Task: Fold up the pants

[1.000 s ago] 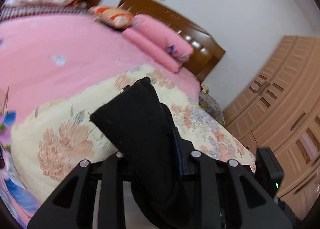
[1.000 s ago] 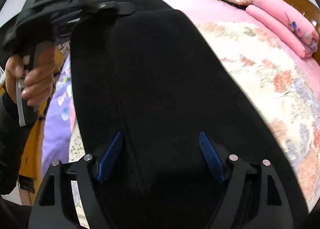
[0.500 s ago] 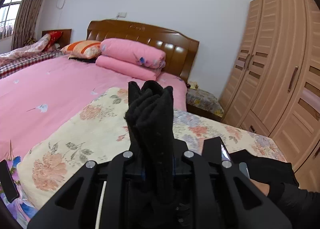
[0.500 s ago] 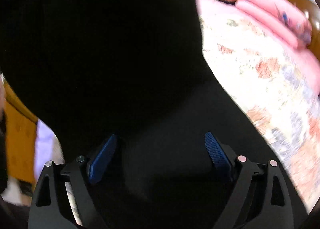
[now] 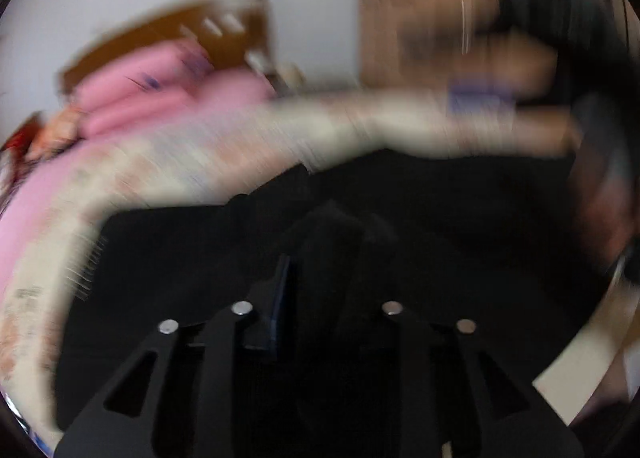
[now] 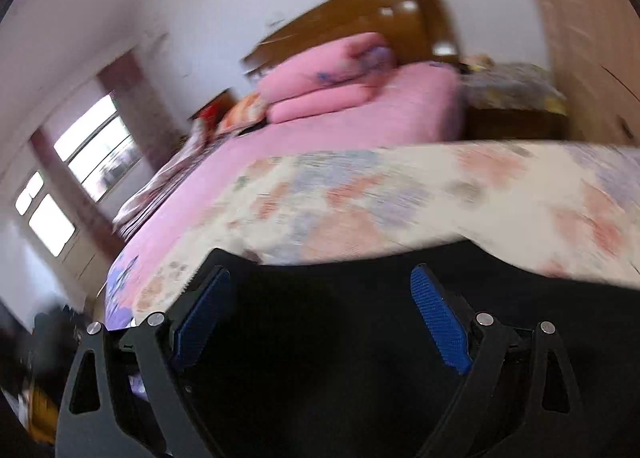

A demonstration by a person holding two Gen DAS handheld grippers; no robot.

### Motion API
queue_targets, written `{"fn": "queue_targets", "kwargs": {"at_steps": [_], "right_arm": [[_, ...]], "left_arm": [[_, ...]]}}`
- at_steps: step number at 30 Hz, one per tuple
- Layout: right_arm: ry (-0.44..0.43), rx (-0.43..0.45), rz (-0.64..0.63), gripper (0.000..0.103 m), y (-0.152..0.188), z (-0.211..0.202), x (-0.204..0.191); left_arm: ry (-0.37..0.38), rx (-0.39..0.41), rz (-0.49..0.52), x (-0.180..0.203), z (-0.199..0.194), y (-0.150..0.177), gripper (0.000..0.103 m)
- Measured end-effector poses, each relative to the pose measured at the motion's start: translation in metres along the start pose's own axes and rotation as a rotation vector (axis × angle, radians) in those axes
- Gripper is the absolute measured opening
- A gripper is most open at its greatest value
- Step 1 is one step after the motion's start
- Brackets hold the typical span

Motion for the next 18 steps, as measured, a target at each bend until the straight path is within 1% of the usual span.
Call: {"fn": "queue_targets", "kwargs": {"at_steps": [1,2,3,4,5,6,7,8,9,11,12,13,15,16,18], "right_arm": [[0.007,-0.020,0.021,0.089,0.005,-0.003,0.017],[0.004,-0.031,0.028,0.089,0.009,-0.002,0.012],[-0.008,-0.046,0.040,0.089,0.021,-0.010,0.020],[-0.020,-0.058,0.047,0.089,0.026,-0.009,0.020],[-0.039,-0.074,0.053,0.089,0.028,0.000,0.016],[-0.087,-0.103,0.067,0.089,0.030,0.004,0.010],[-0.119,-0.122,0.076,0.088,0.032,0.010,0.008],[-0.158,-0.148,0.080,0.084,0.043,0.005,0.001],[-0.199,-0.187,0.066,0.080,0.055,0.003,-0.011],[-0.232,-0.236,0.043,0.080,0.063,0.014,-0.034],[-0.252,-0.291,0.045,0.080,0.073,0.022,-0.046],[-0.264,-0.331,0.053,0.080,0.081,0.028,-0.054],[-0.300,-0.387,0.065,0.079,0.096,0.034,-0.069],[-0.301,-0.400,0.054,0.079,0.101,0.037,-0.076],[-0.292,-0.389,0.055,0.079,0.098,0.044,-0.083]], "left_arm": [[-0.037,0.041,0.058,0.010,-0.005,0.002,0.057],[-0.014,0.056,0.091,0.020,-0.013,0.002,0.064],[0.095,0.101,0.102,0.033,-0.032,0.000,0.067],[0.151,0.157,0.104,0.038,-0.054,-0.003,0.073],[0.159,0.198,0.104,0.037,-0.071,-0.005,0.077],[0.154,0.255,0.080,0.027,-0.098,-0.007,0.082],[0.152,0.284,0.046,0.014,-0.114,-0.007,0.084],[0.143,0.301,-0.003,-0.003,-0.126,-0.005,0.085],[0.090,0.306,-0.072,-0.032,-0.137,0.000,0.087],[-0.074,0.284,-0.152,-0.084,-0.144,0.015,0.087],[-0.166,0.243,-0.195,-0.113,-0.144,0.028,0.087],[-0.202,0.209,-0.222,-0.131,-0.143,0.040,0.087],[-0.208,0.173,-0.247,-0.147,-0.143,0.059,0.087],[-0.205,0.155,-0.241,-0.146,-0.142,0.067,0.087],[-0.185,0.130,-0.203,-0.138,-0.136,0.076,0.087]]}}
Point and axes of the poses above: each gripper's, at about its wrist camera, not at the fingertips, and z roughly the way its jaws point, x to its right, y to its underside, the point moved 8 cm from there along z, roughly the way its jaws point, and after that the axes turned 5 degrees about y, right-handed, at the moved point
